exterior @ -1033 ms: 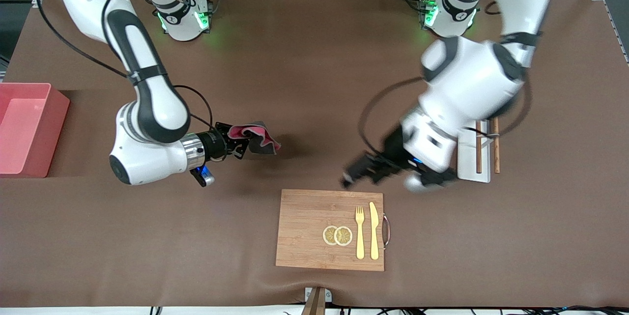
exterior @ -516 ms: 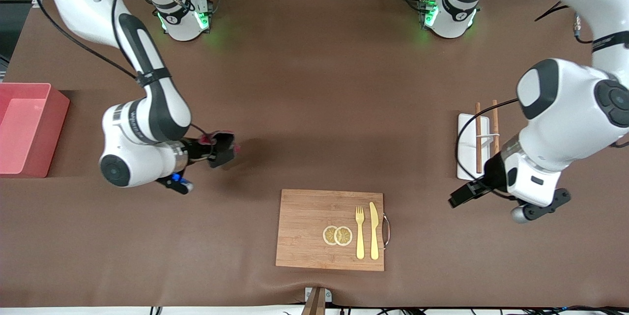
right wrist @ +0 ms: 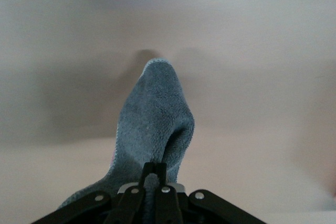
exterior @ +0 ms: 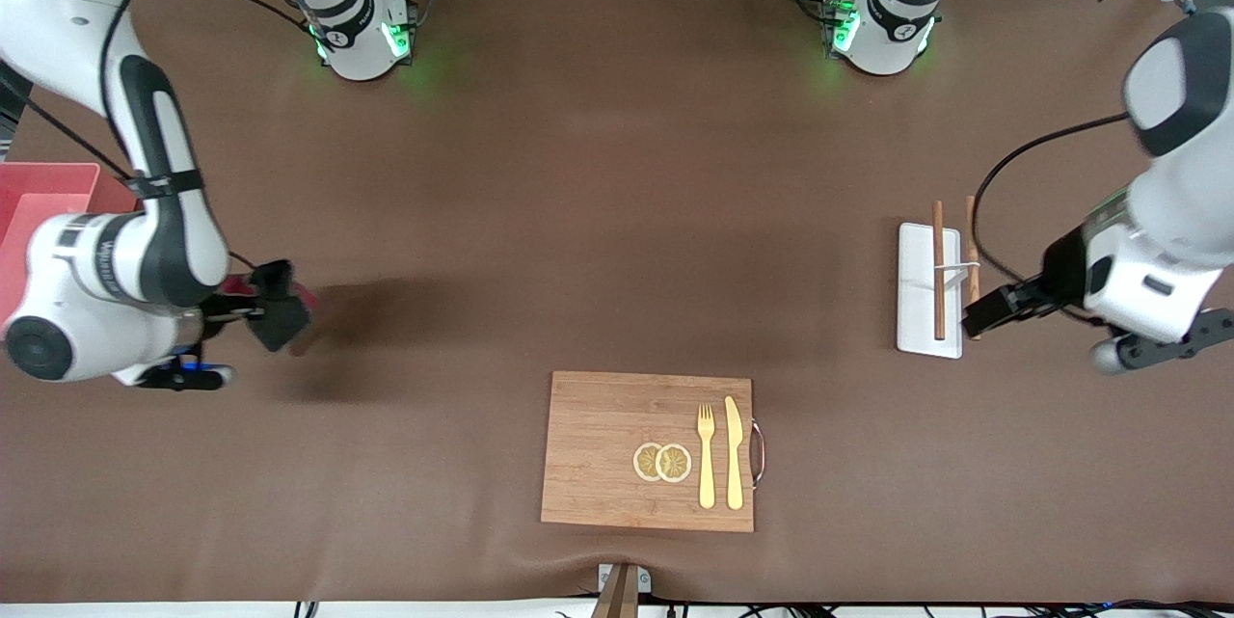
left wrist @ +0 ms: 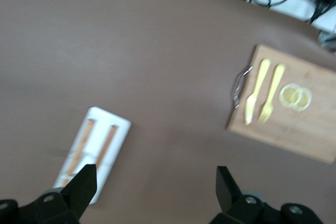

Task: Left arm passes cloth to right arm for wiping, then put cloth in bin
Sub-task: 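Move the cloth with the right gripper toward the pink bin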

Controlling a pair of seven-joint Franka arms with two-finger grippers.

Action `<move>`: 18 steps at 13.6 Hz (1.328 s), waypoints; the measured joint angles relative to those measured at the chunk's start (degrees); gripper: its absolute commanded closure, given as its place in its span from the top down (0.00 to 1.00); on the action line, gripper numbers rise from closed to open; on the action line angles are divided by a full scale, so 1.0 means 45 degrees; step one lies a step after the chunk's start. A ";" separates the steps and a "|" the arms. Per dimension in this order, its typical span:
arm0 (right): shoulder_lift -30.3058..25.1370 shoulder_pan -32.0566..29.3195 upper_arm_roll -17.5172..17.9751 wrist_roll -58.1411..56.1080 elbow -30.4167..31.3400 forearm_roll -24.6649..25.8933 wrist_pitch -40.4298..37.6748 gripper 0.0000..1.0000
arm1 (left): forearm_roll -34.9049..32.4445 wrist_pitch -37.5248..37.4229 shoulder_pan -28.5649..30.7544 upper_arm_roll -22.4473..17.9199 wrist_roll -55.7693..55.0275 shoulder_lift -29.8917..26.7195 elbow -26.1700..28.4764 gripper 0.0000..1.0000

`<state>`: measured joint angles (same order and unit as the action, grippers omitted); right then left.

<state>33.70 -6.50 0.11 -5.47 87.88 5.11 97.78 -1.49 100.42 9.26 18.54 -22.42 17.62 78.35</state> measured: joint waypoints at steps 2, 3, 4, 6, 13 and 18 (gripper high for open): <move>-0.0006 -0.0524 -0.0236 -0.1771 -0.0094 0.0800 0.0019 0.00 | 0.0000 -0.0993 0.0597 -0.0008 0.1323 -0.0458 0.0018 1.00; -0.0008 -0.0647 -0.0514 -0.2698 -0.0216 0.1081 0.0070 0.00 | 0.0000 -0.1235 0.0730 -0.0070 0.1756 -0.0690 0.0072 1.00; -0.0011 -0.0714 -0.0844 -0.3496 -0.0404 0.1362 0.0088 0.00 | 0.0000 -0.1373 0.0733 -0.0209 0.2074 -0.0993 0.0235 1.00; -0.0027 -0.0777 -0.1314 -0.4415 -0.0748 0.1868 0.0099 0.00 | 0.0002 -0.1483 0.0524 -0.0389 0.2507 -0.1863 0.0913 1.00; 0.0099 0.0804 -0.1110 -0.2552 -0.0112 0.0686 0.0556 0.00 | 0.0002 -0.3418 -0.3684 -0.4872 0.5524 -0.3946 0.1818 1.00; 0.0184 0.2802 -0.0614 0.2073 0.0630 -0.2166 0.0586 0.00 | 0.0003 -0.3703 -0.3726 -0.5074 0.6298 -0.4249 0.1607 1.00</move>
<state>34.53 6.11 -2.66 3.86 90.71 -4.64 100.41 -1.48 83.76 -7.50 -4.29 5.92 -1.50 85.58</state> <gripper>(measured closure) 0.960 0.000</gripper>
